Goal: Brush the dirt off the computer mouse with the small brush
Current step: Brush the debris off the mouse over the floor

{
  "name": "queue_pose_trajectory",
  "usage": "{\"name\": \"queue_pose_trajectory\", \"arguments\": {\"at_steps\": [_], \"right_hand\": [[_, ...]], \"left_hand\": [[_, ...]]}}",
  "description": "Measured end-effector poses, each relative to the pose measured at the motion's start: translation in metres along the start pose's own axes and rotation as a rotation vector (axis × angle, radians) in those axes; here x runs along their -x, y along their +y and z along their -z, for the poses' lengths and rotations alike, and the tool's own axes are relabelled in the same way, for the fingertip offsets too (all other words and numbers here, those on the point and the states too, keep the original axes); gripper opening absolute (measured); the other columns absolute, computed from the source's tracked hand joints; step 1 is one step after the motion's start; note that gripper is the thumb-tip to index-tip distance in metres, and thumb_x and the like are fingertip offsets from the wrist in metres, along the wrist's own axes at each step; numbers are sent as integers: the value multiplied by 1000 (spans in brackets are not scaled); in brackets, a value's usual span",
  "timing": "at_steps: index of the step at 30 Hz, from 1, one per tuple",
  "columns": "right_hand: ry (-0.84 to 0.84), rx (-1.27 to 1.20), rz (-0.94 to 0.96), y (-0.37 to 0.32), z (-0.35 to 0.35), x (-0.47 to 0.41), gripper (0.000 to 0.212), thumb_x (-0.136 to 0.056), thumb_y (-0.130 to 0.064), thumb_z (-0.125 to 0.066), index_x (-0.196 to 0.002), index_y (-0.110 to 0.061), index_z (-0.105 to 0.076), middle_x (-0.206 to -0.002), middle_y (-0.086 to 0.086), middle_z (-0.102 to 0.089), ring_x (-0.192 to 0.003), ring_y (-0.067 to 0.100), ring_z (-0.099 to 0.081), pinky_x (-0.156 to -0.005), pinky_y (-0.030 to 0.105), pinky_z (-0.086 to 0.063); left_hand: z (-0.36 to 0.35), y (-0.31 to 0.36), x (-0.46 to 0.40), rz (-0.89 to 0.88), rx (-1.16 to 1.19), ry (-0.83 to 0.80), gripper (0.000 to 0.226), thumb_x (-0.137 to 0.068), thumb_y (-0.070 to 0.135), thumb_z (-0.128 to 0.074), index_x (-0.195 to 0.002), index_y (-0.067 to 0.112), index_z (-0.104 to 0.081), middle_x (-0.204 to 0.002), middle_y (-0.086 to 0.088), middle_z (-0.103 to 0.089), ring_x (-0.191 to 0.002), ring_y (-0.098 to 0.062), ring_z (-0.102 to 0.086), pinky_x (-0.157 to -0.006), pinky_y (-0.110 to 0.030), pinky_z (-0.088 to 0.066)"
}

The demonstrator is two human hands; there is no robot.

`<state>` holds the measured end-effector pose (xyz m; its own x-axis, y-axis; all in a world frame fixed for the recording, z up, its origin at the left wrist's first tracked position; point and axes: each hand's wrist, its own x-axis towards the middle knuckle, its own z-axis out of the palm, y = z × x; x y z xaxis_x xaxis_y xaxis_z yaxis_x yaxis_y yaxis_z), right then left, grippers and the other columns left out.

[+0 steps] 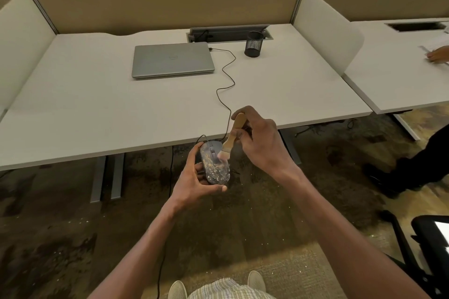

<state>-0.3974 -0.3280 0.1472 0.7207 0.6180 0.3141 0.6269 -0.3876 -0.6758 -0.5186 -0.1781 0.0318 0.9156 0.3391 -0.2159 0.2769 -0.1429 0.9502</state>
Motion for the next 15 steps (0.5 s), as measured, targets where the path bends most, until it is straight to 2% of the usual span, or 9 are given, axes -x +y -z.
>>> {"name": "queue_pose_trajectory", "arguments": {"at_steps": [2, 6, 9, 11, 15], "right_hand": [[11, -28, 16, -1, 1, -2, 25, -96, -1, -61, -117, -13, -54, -95, 5, -71, -84, 12, -72, -69, 26, -61], [-78, -36, 73, -1, -2, 1, 20, -97, 3, -54, -108, -13, -54, -93, 2, -71, -87, 9, -71, -72, 28, -61], [-89, -13, 64, 1, 1, 2, 23, -96, 3, -53, -105, -18, -54, -90, 0, -70, -83, 8, -70, -69, 28, -61], [-37, -49, 39, 2, 1, 1, 20, -95, 2, -57, -105, -16, -55, -90, 0, -71, -82, 8, -71, -68, 28, -61], [14, -68, -13, 1, -6, 1, 20, -92, -8, -69, -105, -16, -56, -92, -1, -72, -81, 12, -73, -68, 31, -62]], "left_hand": [[1, 0, 0, -1, -4, -2, 136, -47, 39, -98, -154, 45, -14, -146, -16, -53, -128, -29, -60, -107, -52, -51], [1, -1, -1, -2, -3, -14, 133, -56, 25, -100, -154, 47, -13, -145, -16, -54, -127, -28, -61, -107, -53, -51], [1, 0, 2, 6, 3, -5, 134, -51, 34, -100, -153, 49, -15, -145, -17, -53, -128, -30, -60, -107, -54, -50], [1, 0, 2, 6, 11, -5, 137, -47, 40, -98, -154, 46, -14, -145, -16, -53, -129, -29, -60, -109, -55, -49], [1, 1, 3, 0, 20, -9, 140, -46, 41, -97, -157, 40, -12, -146, -16, -53, -129, -27, -59, -110, -54, -48]]}}
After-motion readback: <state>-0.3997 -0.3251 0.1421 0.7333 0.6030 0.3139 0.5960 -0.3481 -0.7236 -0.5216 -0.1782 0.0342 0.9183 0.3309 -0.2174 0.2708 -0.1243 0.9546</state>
